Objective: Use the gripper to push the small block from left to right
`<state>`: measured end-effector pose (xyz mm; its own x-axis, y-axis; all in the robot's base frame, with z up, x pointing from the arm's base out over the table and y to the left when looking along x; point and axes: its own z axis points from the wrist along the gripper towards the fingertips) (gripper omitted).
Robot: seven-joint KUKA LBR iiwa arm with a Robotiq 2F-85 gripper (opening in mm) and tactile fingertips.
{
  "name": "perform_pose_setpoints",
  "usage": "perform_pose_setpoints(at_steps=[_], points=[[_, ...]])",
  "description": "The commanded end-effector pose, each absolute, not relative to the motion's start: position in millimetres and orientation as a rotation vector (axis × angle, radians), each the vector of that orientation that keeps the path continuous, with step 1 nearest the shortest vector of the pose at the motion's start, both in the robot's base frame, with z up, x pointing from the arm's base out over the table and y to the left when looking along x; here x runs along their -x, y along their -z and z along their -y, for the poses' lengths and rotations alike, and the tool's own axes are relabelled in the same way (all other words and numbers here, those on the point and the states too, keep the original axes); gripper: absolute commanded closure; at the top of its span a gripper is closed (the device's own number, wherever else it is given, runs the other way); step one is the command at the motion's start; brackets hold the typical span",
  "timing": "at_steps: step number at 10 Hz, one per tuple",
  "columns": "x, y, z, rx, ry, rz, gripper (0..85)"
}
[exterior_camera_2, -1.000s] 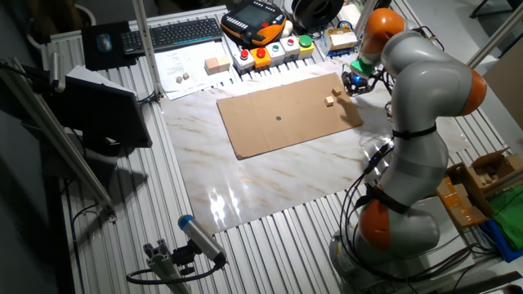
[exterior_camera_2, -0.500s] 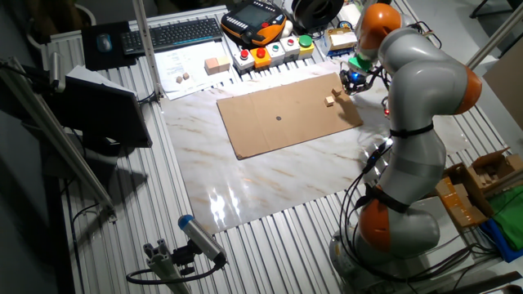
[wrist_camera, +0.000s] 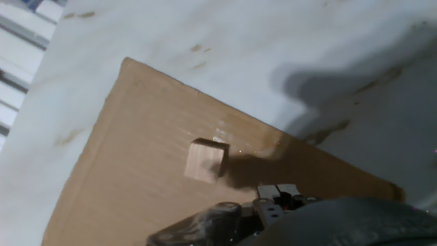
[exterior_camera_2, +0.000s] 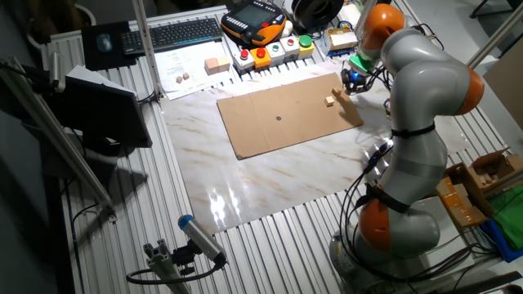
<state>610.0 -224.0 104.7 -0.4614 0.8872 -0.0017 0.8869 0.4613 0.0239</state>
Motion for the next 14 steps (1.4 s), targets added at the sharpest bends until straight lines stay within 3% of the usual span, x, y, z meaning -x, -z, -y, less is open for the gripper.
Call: perform_pose_setpoints(at_steps=[1,2,4,6,12,14], points=[[-611.4,-104.4,224.9,-1.623,-0.037,-2.672,84.0],[-613.7,-103.2,225.5,-1.620,-0.029,-2.667,80.0],[-620.0,-101.7,225.2,-1.642,-0.026,-2.643,53.3],[-627.0,-101.0,223.7,-1.703,-0.042,-2.588,36.0],[-645.4,-89.8,223.6,-1.982,-0.066,-2.371,21.3],[-647.7,-86.5,222.5,-1.985,-0.064,-2.367,20.3]])
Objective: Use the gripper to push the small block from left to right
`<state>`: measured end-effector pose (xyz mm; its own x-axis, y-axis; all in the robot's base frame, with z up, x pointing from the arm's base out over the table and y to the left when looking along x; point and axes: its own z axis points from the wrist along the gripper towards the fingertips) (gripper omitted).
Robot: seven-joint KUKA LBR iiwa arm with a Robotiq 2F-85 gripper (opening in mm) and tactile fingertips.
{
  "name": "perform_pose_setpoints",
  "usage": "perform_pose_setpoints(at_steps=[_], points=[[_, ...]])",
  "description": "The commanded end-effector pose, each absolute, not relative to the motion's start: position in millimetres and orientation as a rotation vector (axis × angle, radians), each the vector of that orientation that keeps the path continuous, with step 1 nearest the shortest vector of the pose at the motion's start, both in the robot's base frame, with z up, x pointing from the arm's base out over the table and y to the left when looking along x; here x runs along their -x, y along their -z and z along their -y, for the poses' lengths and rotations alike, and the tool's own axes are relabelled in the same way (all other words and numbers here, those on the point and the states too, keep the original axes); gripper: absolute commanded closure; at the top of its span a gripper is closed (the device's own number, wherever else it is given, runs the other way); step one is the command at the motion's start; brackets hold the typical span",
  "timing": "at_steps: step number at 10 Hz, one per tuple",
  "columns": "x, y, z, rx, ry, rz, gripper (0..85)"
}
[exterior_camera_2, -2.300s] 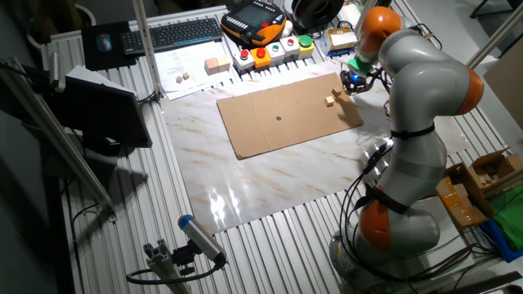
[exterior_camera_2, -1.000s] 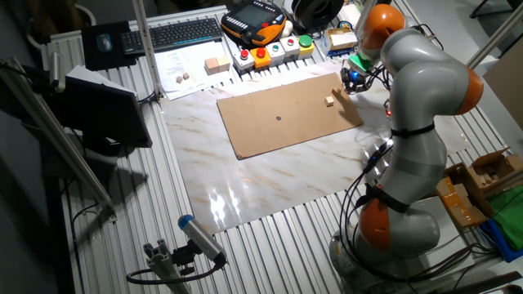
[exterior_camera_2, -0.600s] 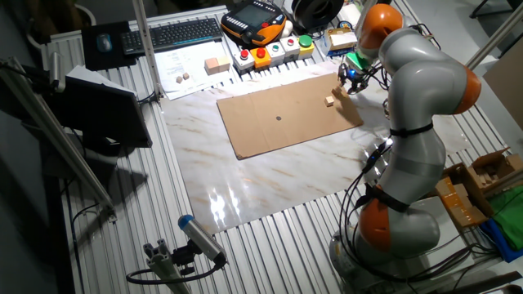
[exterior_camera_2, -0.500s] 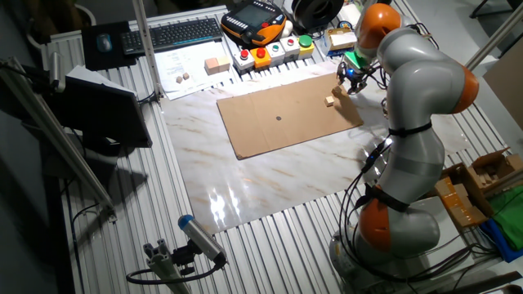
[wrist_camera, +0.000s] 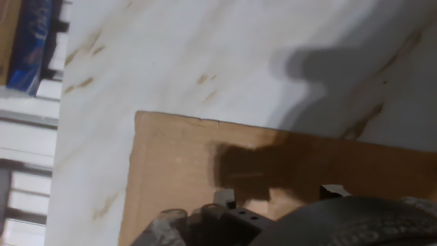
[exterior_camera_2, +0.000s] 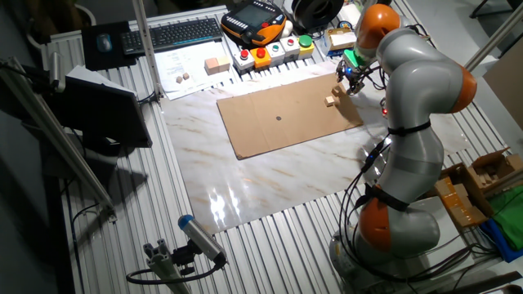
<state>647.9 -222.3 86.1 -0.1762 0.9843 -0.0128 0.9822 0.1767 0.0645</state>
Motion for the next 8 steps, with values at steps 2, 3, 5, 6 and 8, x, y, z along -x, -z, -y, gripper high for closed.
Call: perform_pose_setpoints(at_steps=[2,3,5,6,8], points=[[-651.6,-80.5,221.1,-1.961,-0.056,-2.391,20.3],[-653.9,-75.5,220.5,-1.956,-0.056,-2.404,20.3],[-656.6,-68.6,220.0,-1.970,-0.068,-2.412,20.3],[-657.1,-67.2,220.0,-1.980,-0.070,-2.409,20.3],[-658.5,-63.8,220.1,-1.987,-0.071,-2.406,20.3]])
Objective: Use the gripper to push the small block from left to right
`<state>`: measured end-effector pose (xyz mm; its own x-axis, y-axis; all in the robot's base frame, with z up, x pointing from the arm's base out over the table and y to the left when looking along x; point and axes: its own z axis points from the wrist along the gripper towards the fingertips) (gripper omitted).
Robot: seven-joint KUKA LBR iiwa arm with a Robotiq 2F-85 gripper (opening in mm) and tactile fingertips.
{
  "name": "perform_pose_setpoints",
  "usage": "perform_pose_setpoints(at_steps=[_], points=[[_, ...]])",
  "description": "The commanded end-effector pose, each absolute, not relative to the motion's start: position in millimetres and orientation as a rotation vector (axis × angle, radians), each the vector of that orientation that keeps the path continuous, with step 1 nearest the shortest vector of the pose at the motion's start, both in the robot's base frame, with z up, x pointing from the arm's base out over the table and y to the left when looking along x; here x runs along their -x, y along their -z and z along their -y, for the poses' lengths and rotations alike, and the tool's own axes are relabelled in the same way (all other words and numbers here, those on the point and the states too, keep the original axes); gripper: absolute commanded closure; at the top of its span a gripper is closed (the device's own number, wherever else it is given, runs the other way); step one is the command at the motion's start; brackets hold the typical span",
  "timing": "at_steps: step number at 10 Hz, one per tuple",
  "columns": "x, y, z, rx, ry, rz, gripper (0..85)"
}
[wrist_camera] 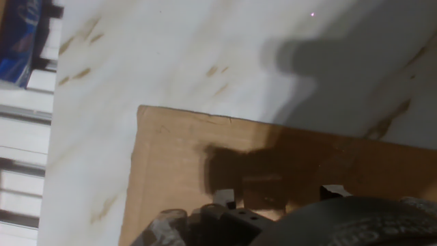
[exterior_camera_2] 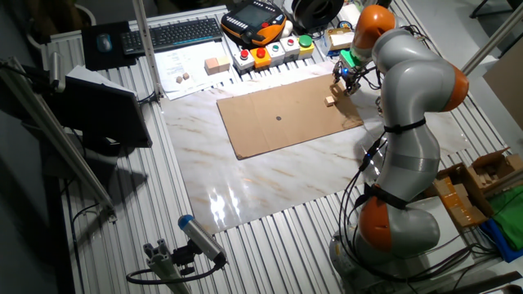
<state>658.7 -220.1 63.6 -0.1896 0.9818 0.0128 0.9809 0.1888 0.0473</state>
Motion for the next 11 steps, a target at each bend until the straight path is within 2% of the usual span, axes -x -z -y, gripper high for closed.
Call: perform_pose_setpoints(at_steps=[1,11], points=[[-659.1,-62.1,220.0,-1.987,-0.069,-2.407,20.3],[-664.0,-46.6,220.9,-1.980,-0.061,-2.417,21.7]])
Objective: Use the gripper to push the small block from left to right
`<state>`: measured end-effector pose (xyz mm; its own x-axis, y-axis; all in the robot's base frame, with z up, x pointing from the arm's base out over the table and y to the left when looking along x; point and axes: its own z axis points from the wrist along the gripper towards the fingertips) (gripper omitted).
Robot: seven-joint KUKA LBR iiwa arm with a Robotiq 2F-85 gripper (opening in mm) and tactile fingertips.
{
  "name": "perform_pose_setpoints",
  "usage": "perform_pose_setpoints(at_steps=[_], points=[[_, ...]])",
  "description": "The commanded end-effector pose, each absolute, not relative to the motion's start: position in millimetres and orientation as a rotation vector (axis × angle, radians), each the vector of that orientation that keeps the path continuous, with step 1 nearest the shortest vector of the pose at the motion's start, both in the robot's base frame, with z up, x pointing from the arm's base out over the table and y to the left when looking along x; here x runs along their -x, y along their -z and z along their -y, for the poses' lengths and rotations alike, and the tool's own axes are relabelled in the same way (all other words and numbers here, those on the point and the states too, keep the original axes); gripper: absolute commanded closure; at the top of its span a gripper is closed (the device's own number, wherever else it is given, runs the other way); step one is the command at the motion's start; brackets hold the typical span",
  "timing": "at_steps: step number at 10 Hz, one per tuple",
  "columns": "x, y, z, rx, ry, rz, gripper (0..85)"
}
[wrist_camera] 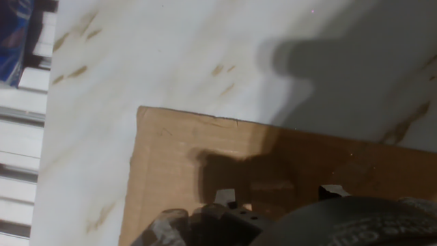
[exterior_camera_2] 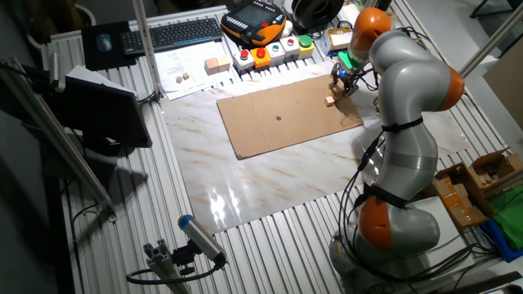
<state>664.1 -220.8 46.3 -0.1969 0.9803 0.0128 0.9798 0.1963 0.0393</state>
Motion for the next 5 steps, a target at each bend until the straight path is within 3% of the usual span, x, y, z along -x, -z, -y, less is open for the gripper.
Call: perform_pose_setpoints(at_steps=[1,5], points=[[-664.2,-45.6,220.8,-1.983,-0.062,-2.421,21.7],[-664.3,-43.6,220.8,-2.008,-0.071,-2.429,22.3]])
